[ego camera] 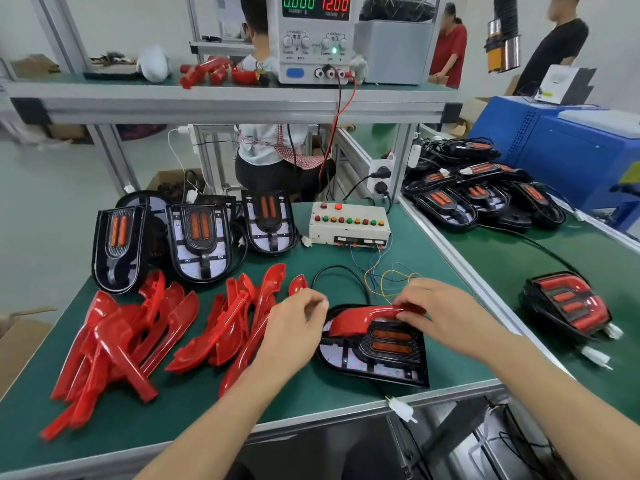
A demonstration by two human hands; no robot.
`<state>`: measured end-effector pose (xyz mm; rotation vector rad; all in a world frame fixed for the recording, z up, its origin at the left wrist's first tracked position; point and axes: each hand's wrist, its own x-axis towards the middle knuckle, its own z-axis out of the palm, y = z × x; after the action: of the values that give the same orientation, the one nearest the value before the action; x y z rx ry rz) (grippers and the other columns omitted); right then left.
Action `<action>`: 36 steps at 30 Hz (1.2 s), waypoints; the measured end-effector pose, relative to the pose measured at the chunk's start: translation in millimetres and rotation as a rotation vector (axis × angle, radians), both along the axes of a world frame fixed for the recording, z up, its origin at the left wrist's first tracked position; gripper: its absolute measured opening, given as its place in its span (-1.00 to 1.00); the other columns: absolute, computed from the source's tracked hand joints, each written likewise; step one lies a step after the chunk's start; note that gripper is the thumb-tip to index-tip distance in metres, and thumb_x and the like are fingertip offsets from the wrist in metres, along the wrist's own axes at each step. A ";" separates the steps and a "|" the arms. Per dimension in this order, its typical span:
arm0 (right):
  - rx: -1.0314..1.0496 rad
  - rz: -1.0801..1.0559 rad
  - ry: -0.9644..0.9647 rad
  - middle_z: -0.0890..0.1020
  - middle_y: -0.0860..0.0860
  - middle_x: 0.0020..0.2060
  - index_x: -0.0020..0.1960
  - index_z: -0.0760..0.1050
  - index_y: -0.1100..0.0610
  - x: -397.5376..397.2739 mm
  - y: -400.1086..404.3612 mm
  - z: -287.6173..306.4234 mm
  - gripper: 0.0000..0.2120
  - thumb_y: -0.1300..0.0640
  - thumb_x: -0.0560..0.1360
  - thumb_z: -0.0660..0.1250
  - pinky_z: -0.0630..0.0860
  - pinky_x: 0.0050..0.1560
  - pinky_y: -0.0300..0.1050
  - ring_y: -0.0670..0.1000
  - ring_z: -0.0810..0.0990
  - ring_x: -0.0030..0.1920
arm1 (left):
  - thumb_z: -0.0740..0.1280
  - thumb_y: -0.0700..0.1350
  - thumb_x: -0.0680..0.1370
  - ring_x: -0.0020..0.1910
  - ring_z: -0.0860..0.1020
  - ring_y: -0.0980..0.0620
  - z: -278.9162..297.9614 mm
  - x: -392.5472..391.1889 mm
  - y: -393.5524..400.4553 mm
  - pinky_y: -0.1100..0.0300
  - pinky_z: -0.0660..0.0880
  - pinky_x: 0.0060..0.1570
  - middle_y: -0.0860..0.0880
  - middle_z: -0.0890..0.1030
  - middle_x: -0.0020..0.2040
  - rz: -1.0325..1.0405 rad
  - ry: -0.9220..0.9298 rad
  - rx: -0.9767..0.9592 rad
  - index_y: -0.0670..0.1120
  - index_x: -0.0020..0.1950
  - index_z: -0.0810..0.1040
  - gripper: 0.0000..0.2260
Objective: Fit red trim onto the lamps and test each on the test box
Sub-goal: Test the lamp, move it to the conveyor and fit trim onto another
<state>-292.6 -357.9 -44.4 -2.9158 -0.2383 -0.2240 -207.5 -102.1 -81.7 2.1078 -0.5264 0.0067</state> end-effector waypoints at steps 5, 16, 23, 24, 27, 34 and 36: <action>0.062 -0.008 -0.024 0.50 -0.20 -0.11 0.06 0.65 0.04 6.4 4.9 -7.2 -0.89 0.04 0.57 0.44 0.51 0.08 -0.04 -0.03 0.56 0.03 | 0.28 0.02 0.67 0.04 0.58 0.20 1.4 3.5 -10.7 0.64 0.30 -0.09 0.14 0.69 0.07 -0.123 0.056 0.111 -0.01 0.17 0.67 -0.78; 0.106 -0.106 -0.021 0.58 -0.11 -0.04 0.11 0.69 0.04 2.1 8.0 -19.1 -0.83 0.04 0.56 0.44 0.52 0.07 -0.04 -0.05 0.57 0.03 | 0.41 -0.04 0.60 0.07 0.62 0.15 -13.3 1.1 -14.4 0.20 0.52 0.18 0.11 0.69 0.04 -0.074 -0.033 0.104 -0.02 0.17 0.67 -0.83; 0.232 -0.086 -0.078 0.67 -0.13 0.06 0.21 0.69 0.09 -6.4 1.4 -33.7 -0.79 0.16 0.59 0.42 0.53 0.20 -0.12 -0.09 0.63 0.08 | 0.42 -0.01 0.58 0.05 0.59 0.16 -21.6 2.8 -14.4 0.15 0.52 0.17 0.15 0.66 0.01 -0.102 -0.024 0.075 0.03 0.14 0.63 -0.84; 0.262 -0.095 -0.085 0.67 -0.14 0.07 0.21 0.70 0.09 -6.6 1.3 -36.4 -0.79 0.17 0.59 0.43 0.52 0.21 -0.15 -0.12 0.62 0.08 | 0.43 0.00 0.58 0.05 0.58 0.19 -22.5 3.4 -13.7 0.19 0.51 0.17 0.18 0.64 0.01 -0.110 -0.014 0.077 0.04 0.14 0.61 -0.84; 0.417 -0.214 -0.052 0.65 -0.26 0.07 0.20 0.69 -0.02 -7.8 -0.2 -43.8 -0.78 0.14 0.57 0.45 0.42 0.22 -0.39 -0.36 0.56 0.09 | 0.44 0.03 0.57 0.06 0.55 0.25 -24.2 3.8 -13.1 0.25 0.49 0.16 0.23 0.60 0.01 -0.124 0.014 0.079 0.09 0.14 0.58 -0.83; 0.796 -0.454 -0.003 0.70 -0.28 0.03 0.15 0.61 -0.28 -24.8 -1.2 -55.5 -0.69 0.10 0.54 0.49 0.55 0.12 -0.31 -0.26 0.66 -0.01 | 0.42 0.03 0.58 0.10 0.55 0.17 -25.2 3.4 -14.9 0.11 0.51 0.21 0.16 0.60 0.06 -0.160 0.015 0.087 0.08 0.13 0.53 -0.83; 0.852 -0.454 -0.048 0.70 -0.32 -0.03 0.08 0.62 -0.31 -26.6 2.0 -58.9 -0.71 0.10 0.54 0.48 0.54 -0.05 -0.43 -0.25 0.67 -0.06 | 0.41 0.04 0.58 0.10 0.55 0.13 -24.1 3.7 -15.1 0.07 0.50 0.20 0.13 0.59 0.05 -0.199 0.013 0.111 0.07 0.11 0.50 -0.83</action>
<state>-319.2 -355.9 -103.4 -2.0724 0.4223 -0.3553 -203.7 -117.2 -105.7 2.1518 -0.7417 -0.1536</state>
